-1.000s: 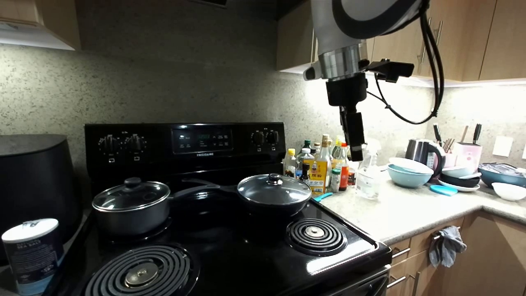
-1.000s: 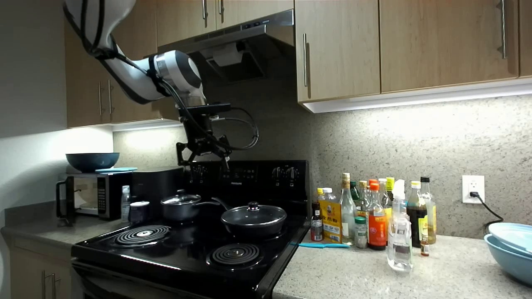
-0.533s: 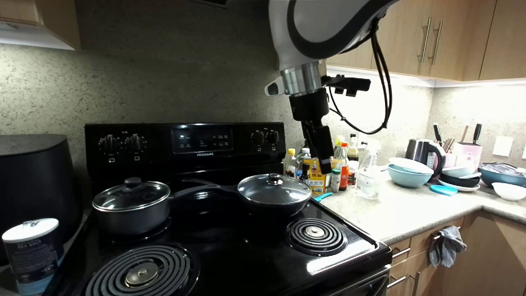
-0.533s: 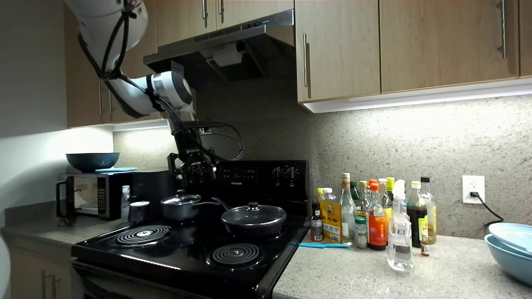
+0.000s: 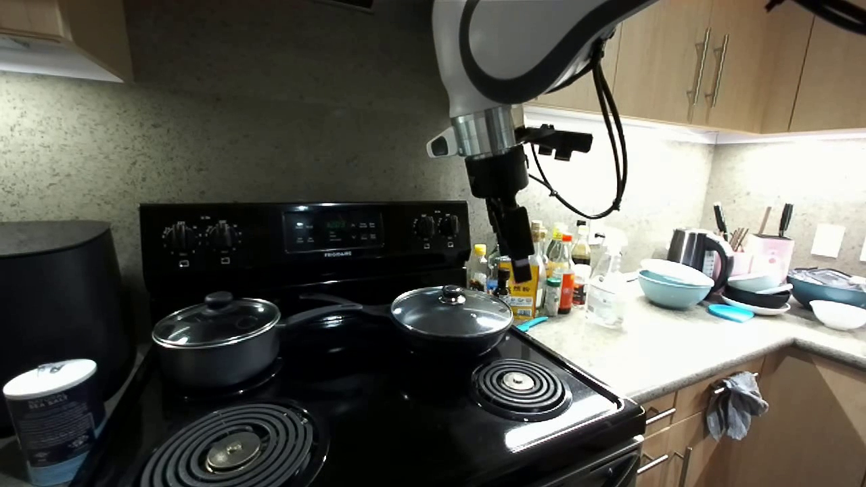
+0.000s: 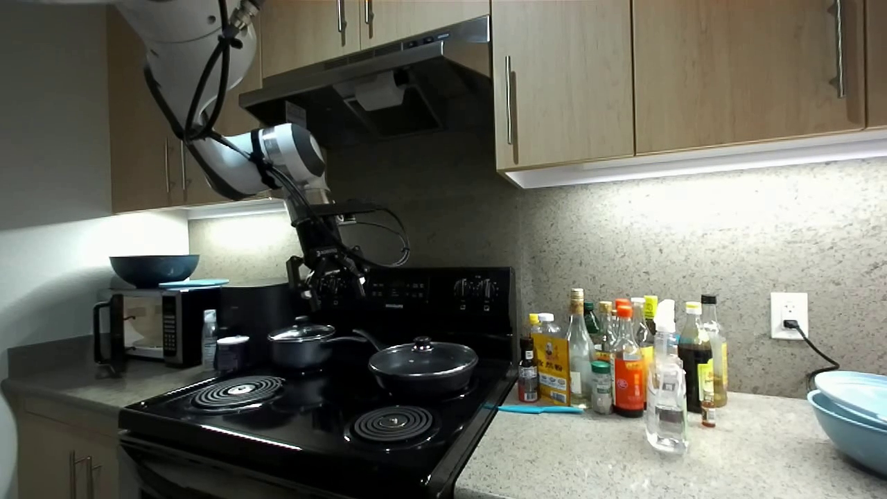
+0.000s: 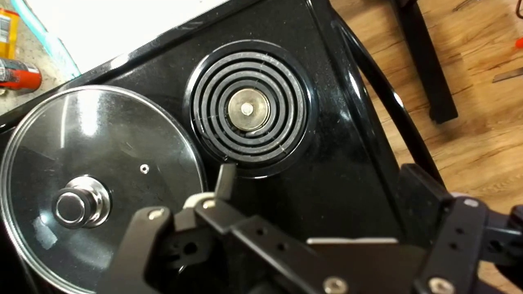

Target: Move the pan forward

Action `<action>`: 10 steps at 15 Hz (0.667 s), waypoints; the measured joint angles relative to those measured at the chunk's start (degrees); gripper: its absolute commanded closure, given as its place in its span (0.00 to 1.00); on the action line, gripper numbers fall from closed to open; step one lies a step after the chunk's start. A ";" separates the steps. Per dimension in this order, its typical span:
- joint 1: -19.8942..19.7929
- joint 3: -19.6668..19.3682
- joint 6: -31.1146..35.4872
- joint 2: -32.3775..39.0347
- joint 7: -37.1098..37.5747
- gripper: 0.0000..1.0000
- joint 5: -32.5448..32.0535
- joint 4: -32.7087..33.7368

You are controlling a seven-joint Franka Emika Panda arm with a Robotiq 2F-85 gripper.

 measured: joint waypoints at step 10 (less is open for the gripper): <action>1.24 1.69 6.70 10.29 1.12 0.00 -0.06 9.18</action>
